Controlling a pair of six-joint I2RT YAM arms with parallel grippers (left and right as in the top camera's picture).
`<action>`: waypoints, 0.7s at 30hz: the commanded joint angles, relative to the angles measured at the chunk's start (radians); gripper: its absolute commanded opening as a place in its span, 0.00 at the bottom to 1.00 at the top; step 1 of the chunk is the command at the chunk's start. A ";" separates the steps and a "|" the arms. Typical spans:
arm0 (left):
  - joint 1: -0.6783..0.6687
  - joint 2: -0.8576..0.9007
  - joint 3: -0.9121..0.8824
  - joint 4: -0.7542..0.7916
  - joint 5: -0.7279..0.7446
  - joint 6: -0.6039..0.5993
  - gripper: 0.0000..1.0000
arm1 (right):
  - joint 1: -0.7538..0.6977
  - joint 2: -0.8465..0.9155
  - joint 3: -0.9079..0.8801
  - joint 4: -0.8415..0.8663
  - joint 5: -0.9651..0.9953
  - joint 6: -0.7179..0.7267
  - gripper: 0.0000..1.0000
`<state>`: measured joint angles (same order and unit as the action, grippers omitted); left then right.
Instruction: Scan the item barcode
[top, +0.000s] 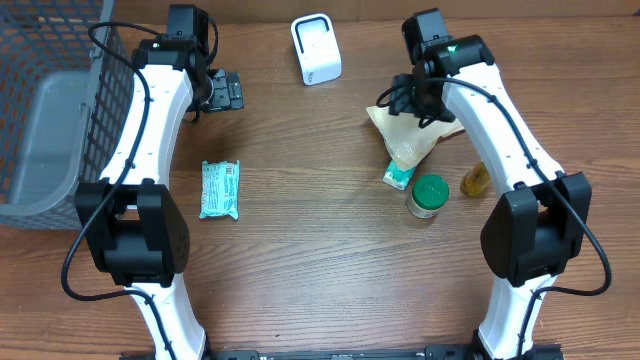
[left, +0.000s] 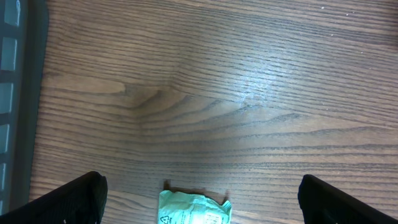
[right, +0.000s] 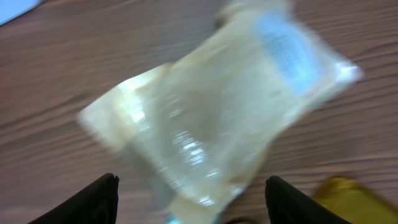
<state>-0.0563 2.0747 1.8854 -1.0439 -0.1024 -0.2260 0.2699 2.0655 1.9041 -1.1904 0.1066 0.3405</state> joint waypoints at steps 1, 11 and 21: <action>0.003 -0.013 -0.006 0.001 -0.009 0.017 1.00 | 0.040 -0.010 -0.007 0.004 -0.204 0.005 0.72; 0.003 -0.013 -0.006 0.001 -0.009 0.017 1.00 | 0.222 -0.008 -0.007 0.072 -0.288 0.085 0.77; 0.003 -0.013 -0.006 0.001 -0.009 0.017 1.00 | 0.387 -0.006 -0.007 0.168 -0.288 0.086 1.00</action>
<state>-0.0563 2.0747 1.8854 -1.0439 -0.1024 -0.2260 0.6376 2.0655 1.9041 -1.0256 -0.1772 0.4183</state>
